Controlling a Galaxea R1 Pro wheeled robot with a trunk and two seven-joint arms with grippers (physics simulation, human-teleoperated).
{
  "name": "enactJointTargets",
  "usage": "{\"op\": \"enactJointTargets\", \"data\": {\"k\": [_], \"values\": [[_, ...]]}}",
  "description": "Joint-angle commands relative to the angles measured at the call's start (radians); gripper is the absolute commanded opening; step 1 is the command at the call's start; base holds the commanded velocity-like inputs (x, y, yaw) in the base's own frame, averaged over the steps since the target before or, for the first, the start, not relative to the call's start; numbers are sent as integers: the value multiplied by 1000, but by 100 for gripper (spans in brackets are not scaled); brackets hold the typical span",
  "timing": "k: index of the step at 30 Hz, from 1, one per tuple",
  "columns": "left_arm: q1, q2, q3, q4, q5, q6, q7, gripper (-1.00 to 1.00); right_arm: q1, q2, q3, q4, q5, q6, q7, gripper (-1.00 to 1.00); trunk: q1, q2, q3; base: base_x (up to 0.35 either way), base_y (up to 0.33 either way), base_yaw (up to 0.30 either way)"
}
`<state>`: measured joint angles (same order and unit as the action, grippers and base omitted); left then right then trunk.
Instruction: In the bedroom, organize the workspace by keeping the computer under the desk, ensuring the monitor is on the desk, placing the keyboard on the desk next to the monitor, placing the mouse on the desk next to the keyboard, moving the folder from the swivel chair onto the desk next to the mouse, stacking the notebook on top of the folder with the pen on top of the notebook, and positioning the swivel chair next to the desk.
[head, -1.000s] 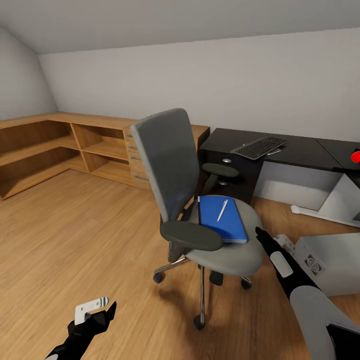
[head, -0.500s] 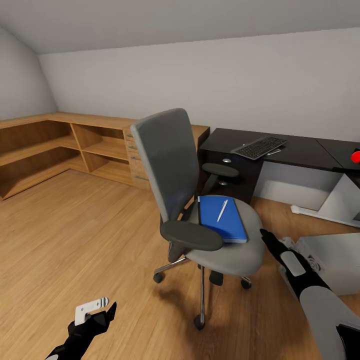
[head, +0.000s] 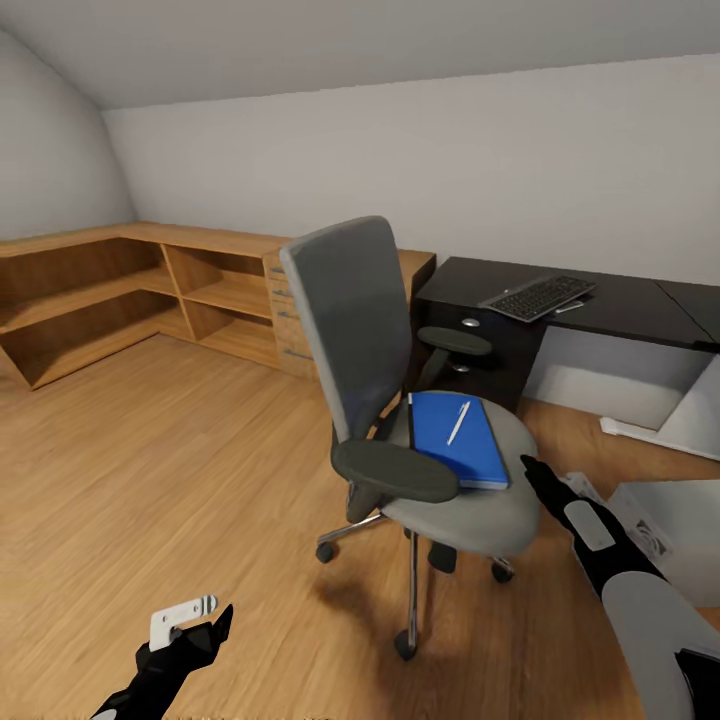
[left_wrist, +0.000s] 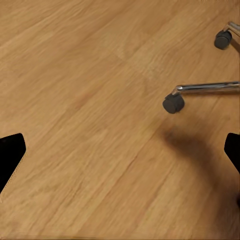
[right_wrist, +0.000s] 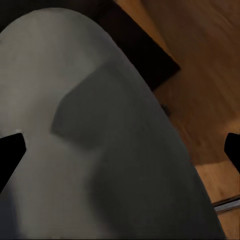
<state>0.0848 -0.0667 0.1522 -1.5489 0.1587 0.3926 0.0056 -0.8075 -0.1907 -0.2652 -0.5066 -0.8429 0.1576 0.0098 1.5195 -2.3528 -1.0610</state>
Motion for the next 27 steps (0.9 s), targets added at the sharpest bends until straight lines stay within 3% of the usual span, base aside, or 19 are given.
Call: {"op": "enactJointTargets", "data": {"k": [1,27], "values": [[0,-1,1,-2,10,6,1,100,1,2,1,13,-11,6,1,100,0,0,-1,0,0,252],[0,-1,0,0,10,5,0,100,1,5,3,13,-10,5,6,100,0,0,-13,0,0,255]]}}
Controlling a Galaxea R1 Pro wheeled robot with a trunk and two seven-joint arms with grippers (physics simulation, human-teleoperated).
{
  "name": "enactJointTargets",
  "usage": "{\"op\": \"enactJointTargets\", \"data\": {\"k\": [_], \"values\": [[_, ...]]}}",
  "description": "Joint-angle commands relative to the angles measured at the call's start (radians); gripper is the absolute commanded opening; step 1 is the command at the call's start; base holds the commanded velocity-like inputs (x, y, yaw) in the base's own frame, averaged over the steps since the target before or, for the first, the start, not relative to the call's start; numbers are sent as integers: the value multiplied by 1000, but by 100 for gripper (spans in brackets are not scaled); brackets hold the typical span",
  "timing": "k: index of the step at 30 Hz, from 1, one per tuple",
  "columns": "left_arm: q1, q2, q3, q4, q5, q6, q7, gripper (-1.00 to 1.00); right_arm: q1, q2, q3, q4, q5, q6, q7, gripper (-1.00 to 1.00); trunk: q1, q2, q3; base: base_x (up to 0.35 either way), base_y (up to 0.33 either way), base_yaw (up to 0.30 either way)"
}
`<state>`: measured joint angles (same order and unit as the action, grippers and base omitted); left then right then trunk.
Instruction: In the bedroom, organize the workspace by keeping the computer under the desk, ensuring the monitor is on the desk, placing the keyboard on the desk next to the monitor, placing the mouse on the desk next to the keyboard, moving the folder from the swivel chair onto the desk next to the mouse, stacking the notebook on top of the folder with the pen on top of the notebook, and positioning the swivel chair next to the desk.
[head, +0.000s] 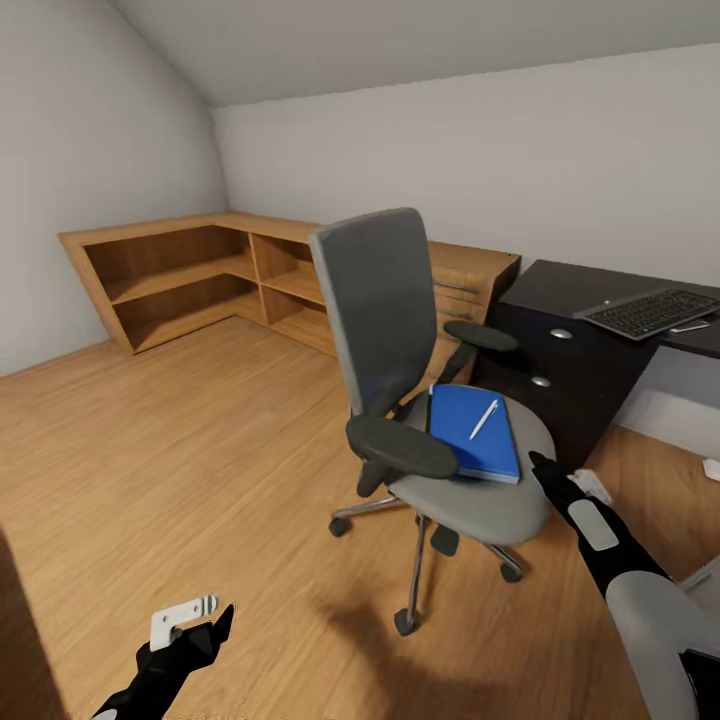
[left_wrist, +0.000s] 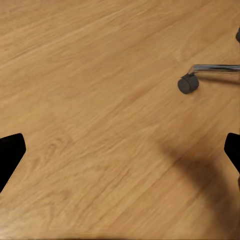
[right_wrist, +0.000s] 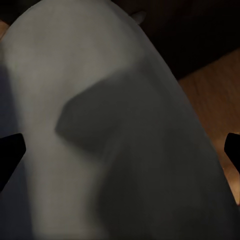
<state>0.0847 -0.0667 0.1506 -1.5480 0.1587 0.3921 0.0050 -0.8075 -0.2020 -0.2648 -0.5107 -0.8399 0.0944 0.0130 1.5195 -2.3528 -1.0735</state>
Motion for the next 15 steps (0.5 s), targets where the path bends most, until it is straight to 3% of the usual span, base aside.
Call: {"op": "enactJointTargets", "data": {"k": [1,12,15], "values": [[0,-1,1,-1,10,6,1,100,1,16,3,17,-13,68,3,100,0,0,-1,0,0,255],[0,-1,-2,9,10,5,1,100,1,16,3,17,-13,68,3,100,0,0,-7,0,0,253],[0,-1,-2,10,9,5,0,100,1,16,3,17,-13,67,3,100,0,0,-7,0,0,111]]}}
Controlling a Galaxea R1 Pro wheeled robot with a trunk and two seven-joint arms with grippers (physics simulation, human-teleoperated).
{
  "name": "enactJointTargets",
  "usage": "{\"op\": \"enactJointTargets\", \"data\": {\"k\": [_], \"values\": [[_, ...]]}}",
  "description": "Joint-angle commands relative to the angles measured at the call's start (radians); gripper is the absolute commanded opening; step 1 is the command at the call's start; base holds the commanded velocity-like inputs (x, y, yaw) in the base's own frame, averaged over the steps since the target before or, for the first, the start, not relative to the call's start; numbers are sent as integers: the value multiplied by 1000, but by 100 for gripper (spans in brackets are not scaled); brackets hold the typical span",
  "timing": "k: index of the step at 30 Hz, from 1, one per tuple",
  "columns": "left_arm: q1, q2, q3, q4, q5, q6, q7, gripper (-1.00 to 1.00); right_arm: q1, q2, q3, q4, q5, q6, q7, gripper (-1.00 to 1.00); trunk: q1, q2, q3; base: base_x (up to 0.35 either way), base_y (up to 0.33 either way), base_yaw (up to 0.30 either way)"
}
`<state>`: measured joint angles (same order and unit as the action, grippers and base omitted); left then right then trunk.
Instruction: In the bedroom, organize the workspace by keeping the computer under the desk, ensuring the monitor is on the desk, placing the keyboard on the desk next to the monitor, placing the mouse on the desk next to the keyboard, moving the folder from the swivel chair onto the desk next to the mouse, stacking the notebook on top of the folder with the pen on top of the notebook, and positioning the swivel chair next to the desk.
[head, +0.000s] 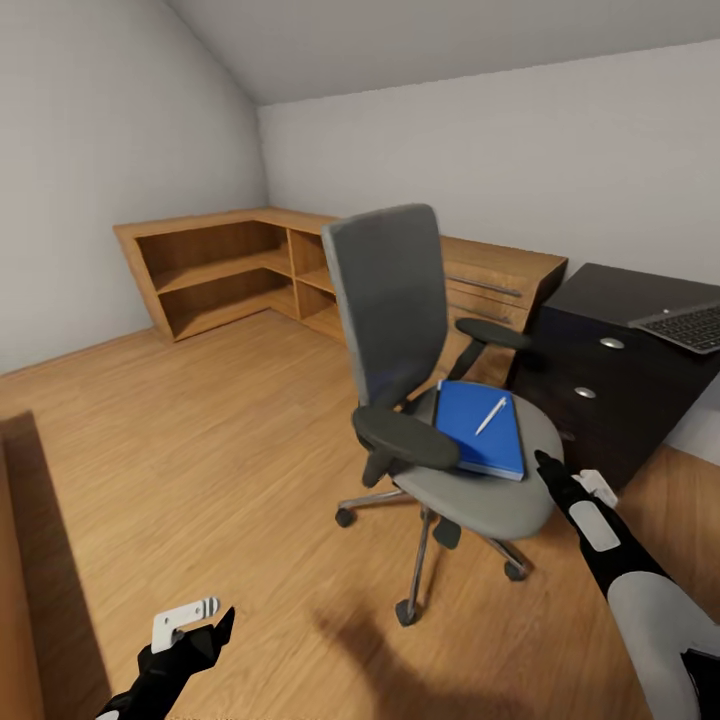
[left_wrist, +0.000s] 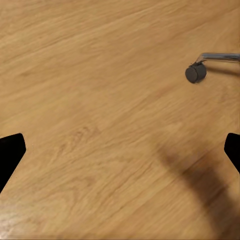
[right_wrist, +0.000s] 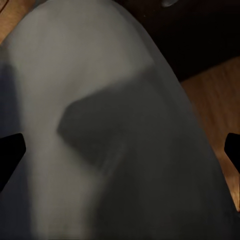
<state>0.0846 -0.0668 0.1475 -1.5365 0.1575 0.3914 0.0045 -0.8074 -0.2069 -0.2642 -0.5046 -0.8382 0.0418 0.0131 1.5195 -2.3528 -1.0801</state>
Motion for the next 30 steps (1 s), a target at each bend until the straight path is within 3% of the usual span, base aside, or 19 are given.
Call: {"op": "enactJointTargets", "data": {"k": [1,17,30], "values": [[0,-1,1,-1,10,6,0,100,1,21,2,11,-15,120,3,100,0,0,-1,0,0,29],[0,-1,0,-1,10,6,0,100,1,21,2,11,-13,114,4,100,0,0,-1,-180,0,3],[0,-1,0,-1,11,6,0,100,1,26,3,11,-14,113,4,100,0,0,0,-306,0,0]]}}
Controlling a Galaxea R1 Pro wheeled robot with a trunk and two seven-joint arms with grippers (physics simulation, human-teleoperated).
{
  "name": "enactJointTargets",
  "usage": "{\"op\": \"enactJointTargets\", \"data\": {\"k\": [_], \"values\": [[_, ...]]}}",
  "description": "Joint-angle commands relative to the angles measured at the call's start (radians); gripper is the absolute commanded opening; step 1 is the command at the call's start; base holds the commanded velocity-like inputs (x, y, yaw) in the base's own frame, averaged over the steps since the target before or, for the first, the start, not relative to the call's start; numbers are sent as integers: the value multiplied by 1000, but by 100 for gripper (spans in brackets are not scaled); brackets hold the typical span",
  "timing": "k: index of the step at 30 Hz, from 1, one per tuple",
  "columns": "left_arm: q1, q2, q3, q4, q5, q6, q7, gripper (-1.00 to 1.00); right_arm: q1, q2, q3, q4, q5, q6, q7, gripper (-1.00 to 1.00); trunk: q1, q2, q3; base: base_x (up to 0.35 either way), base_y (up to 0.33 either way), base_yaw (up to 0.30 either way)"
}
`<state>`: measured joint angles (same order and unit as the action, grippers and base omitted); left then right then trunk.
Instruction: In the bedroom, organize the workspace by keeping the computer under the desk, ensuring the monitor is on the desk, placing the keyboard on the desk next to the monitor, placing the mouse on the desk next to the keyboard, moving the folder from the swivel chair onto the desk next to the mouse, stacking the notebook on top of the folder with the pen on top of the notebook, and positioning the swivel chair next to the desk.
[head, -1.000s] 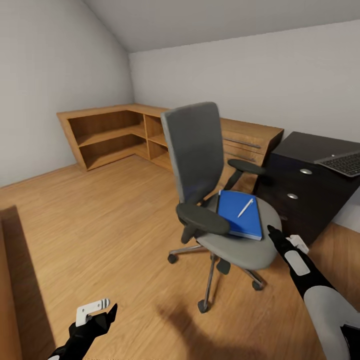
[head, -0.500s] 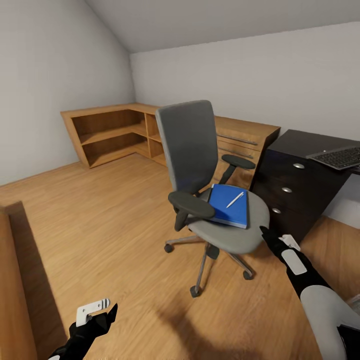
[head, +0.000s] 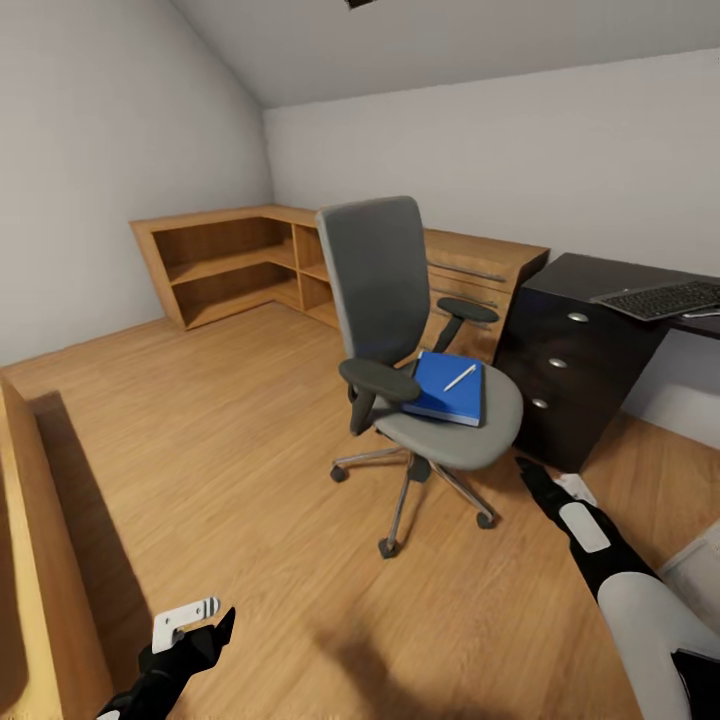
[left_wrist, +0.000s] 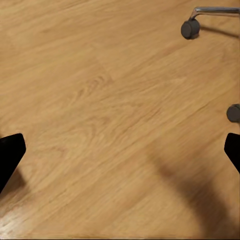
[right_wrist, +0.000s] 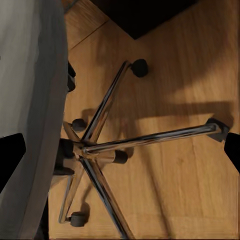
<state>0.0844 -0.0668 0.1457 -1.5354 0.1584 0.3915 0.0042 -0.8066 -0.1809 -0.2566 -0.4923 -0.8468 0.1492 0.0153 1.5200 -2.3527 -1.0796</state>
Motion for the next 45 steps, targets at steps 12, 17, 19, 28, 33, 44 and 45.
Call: {"op": "enactJointTargets", "data": {"k": [12,17,19,28,33,44,45], "values": [[0,-2,2,-2,10,6,0,100,2,33,-3,-2,0,4,2,100,0,0,16,-41,0,0],[0,-2,2,-2,10,6,0,100,2,49,-3,-2,1,4,2,100,0,0,24,-1,0,0],[0,-2,1,-2,10,6,0,100,3,54,-3,-1,1,4,2,100,0,0,27,0,0,0],[0,-10,-72,-13,11,10,51,100,9,69,-1,0,2,3,4,100,0,0,41,0,0,0],[-55,-46,-134,-17,13,18,198,100,17,80,1,2,2,3,5,100,0,0,44,0,0,0],[-119,-64,-198,-10,12,55,268,100,38,137,13,12,17,9,39,100,0,0,44,0,0,0],[-119,-64,-198,-9,12,55,268,100,38,140,19,12,28,9,64,100,0,0,44,0,0,0]]}}
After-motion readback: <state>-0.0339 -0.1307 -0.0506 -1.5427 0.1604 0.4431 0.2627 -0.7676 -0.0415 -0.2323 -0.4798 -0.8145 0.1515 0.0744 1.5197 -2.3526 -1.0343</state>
